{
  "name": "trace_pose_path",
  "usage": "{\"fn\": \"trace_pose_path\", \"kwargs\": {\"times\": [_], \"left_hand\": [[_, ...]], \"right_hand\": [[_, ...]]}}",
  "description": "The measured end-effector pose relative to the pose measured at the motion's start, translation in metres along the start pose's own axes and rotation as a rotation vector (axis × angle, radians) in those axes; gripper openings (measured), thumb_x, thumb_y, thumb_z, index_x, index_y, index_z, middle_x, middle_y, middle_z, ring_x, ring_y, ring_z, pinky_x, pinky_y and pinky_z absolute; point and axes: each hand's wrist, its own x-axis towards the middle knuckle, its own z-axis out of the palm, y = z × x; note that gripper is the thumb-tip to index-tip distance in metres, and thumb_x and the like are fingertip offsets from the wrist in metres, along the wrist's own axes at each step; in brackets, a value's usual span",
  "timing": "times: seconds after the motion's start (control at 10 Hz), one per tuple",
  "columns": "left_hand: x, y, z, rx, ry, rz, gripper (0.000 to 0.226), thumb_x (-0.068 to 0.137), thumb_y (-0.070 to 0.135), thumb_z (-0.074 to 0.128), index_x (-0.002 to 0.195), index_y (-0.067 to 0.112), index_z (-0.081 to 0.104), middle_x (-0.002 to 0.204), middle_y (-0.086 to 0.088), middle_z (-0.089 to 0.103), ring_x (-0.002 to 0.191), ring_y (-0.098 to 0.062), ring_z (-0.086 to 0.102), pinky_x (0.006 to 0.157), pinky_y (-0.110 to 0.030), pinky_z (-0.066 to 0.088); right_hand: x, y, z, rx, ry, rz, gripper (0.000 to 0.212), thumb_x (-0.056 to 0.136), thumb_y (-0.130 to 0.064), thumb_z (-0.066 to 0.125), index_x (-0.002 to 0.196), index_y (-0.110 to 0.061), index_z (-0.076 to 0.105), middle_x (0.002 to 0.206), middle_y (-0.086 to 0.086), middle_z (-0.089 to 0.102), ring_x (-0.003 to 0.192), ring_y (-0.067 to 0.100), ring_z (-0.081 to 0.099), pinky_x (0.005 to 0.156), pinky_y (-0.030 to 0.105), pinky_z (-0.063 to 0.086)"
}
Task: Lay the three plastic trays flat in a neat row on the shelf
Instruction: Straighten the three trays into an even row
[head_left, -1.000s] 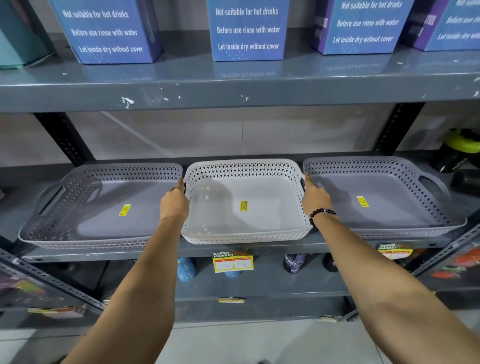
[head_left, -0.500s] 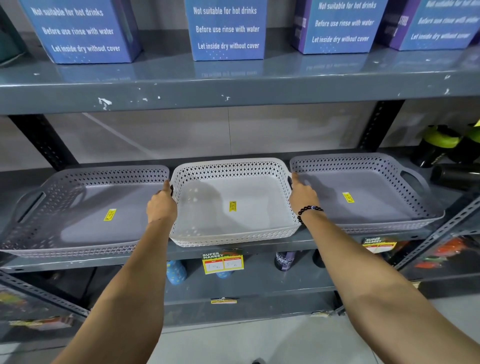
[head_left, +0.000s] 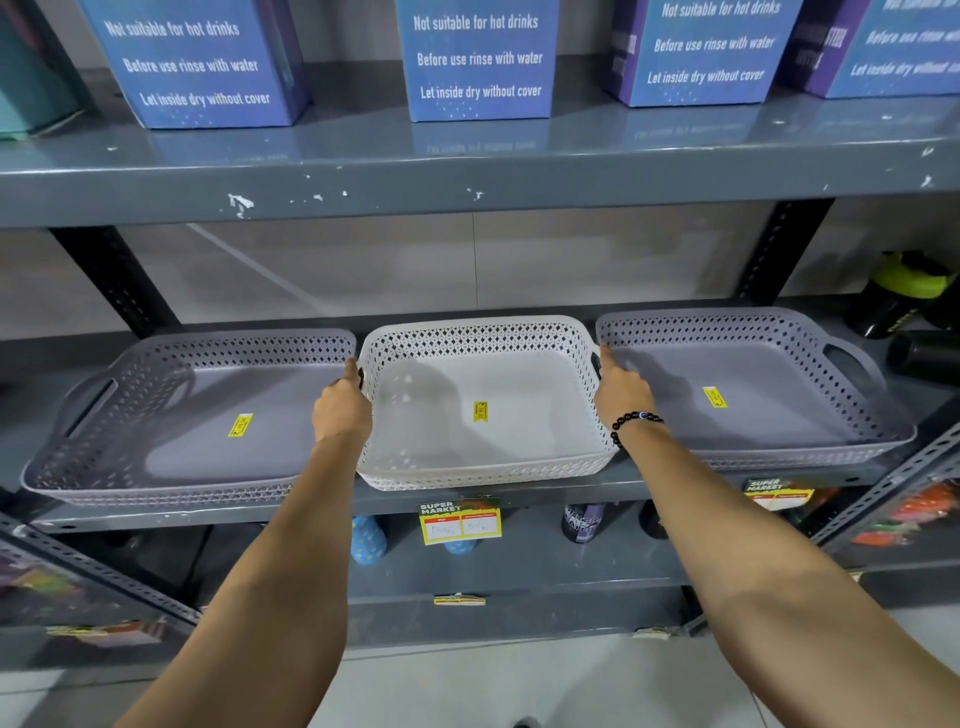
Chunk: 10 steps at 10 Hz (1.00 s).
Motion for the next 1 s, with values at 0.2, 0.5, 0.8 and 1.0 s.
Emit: {"fn": "trace_pose_path", "kwargs": {"times": [0.2, 0.5, 0.8, 1.0], "left_hand": [[0.000, 0.000, 0.001, 0.023, -0.002, 0.007, 0.063, 0.092, -0.006, 0.030, 0.150, 0.017, 0.021, 0.117, -0.027, 0.061, 0.105, -0.043, 0.058, 0.086, -0.047, 0.050], [0.001, 0.000, 0.001, 0.050, -0.010, 0.013, 0.064, 0.091, -0.007, 0.031, 0.150, 0.017, 0.020, 0.116, -0.026, 0.062, 0.104, -0.042, 0.059, 0.084, -0.045, 0.050], [-0.006, 0.002, -0.001, 0.099, -0.056, 0.039, 0.053, 0.103, 0.028, 0.024, 0.151, 0.011, 0.010, 0.151, -0.018, 0.033, 0.133, -0.039, 0.040, 0.106, -0.049, 0.038], [-0.028, 0.010, -0.007, 0.115, 0.089, 0.152, 0.059, 0.103, 0.034, 0.020, 0.151, 0.003, 0.006, 0.159, -0.016, 0.011, 0.148, -0.031, 0.008, 0.123, -0.042, 0.008]], "right_hand": [[-0.002, -0.001, -0.001, 0.030, 0.021, 0.010, 0.065, 0.093, 0.005, 0.034, 0.150, -0.018, 0.018, 0.115, 0.028, 0.060, 0.100, 0.040, 0.062, 0.079, 0.040, 0.052], [-0.003, -0.001, -0.003, -0.004, 0.007, 0.000, 0.066, 0.093, 0.005, 0.034, 0.151, -0.019, 0.016, 0.119, 0.029, 0.058, 0.103, 0.040, 0.062, 0.083, 0.041, 0.051], [-0.010, 0.000, -0.008, -0.028, -0.019, 0.009, 0.055, 0.101, -0.025, 0.028, 0.152, -0.021, 0.008, 0.134, 0.026, 0.050, 0.114, 0.040, 0.057, 0.088, 0.047, 0.050], [-0.028, -0.005, -0.006, -0.102, 0.134, -0.039, 0.060, 0.099, -0.031, 0.031, 0.151, -0.008, 0.009, 0.150, 0.023, 0.032, 0.138, 0.039, 0.032, 0.110, 0.050, 0.033]]}}
